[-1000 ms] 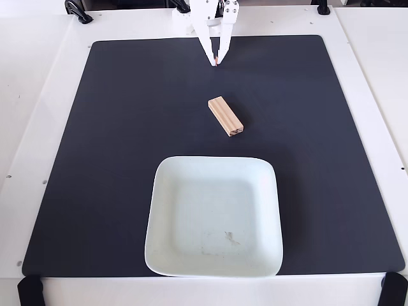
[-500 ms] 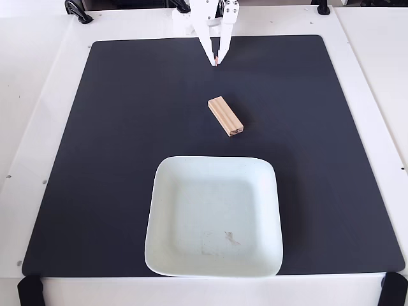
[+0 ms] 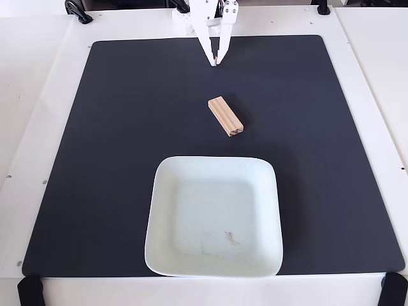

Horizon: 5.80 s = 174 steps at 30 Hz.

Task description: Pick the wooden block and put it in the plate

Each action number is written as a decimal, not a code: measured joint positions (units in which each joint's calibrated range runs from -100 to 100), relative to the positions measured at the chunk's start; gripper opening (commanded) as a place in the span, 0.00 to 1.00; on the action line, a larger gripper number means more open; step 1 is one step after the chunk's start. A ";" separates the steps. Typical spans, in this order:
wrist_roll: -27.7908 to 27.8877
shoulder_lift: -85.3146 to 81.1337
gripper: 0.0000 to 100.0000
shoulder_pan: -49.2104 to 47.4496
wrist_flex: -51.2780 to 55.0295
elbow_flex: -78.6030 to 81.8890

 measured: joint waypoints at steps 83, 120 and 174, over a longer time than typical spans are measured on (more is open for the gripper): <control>3.50 49.85 0.01 1.55 4.93 -56.30; 16.59 108.21 0.27 12.84 -13.52 -86.87; 16.54 111.36 0.01 12.84 -13.61 -87.83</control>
